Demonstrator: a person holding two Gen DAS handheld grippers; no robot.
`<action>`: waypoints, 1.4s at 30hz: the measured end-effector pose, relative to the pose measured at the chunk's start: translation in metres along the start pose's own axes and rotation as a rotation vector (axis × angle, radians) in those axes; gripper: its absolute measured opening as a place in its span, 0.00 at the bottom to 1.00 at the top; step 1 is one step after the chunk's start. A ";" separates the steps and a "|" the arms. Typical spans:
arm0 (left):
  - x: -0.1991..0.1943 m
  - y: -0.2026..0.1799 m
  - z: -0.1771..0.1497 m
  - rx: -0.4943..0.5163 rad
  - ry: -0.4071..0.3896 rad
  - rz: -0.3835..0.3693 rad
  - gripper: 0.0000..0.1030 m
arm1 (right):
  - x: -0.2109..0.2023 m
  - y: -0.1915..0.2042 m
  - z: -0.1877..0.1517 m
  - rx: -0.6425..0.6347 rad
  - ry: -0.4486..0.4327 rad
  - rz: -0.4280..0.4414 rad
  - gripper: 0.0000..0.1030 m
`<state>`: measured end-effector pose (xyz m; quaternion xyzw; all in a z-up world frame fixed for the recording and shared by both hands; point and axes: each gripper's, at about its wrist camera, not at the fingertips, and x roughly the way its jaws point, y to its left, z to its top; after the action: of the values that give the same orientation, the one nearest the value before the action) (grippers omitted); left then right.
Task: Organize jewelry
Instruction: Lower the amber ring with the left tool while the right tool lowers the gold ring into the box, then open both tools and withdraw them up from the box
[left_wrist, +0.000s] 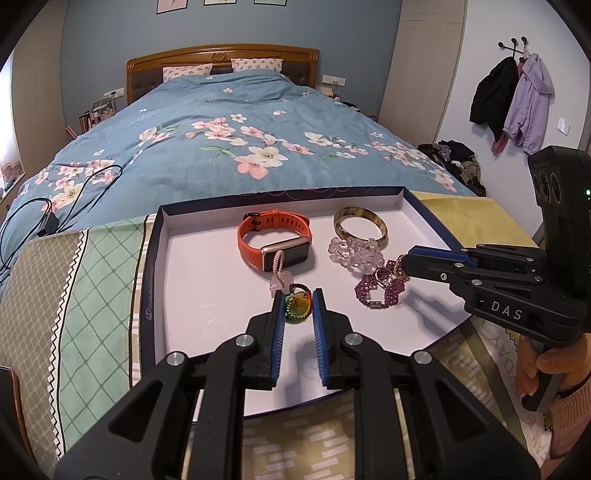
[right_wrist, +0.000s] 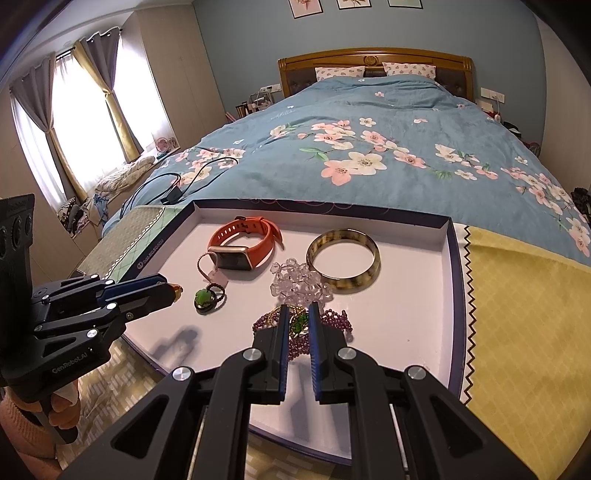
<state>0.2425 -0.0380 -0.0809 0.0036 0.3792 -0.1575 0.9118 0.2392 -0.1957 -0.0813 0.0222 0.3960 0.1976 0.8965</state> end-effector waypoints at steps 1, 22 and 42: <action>0.001 0.000 0.000 0.000 0.001 0.000 0.15 | 0.001 0.000 0.000 0.000 0.001 -0.002 0.08; 0.019 0.005 0.000 -0.019 0.033 0.020 0.15 | 0.016 -0.002 0.000 0.011 0.039 -0.017 0.08; 0.010 0.009 -0.005 -0.043 0.002 0.035 0.36 | -0.005 0.001 -0.007 0.035 -0.009 -0.026 0.37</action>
<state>0.2485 -0.0319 -0.0922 -0.0094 0.3833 -0.1331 0.9139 0.2311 -0.1973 -0.0828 0.0337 0.3956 0.1787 0.9003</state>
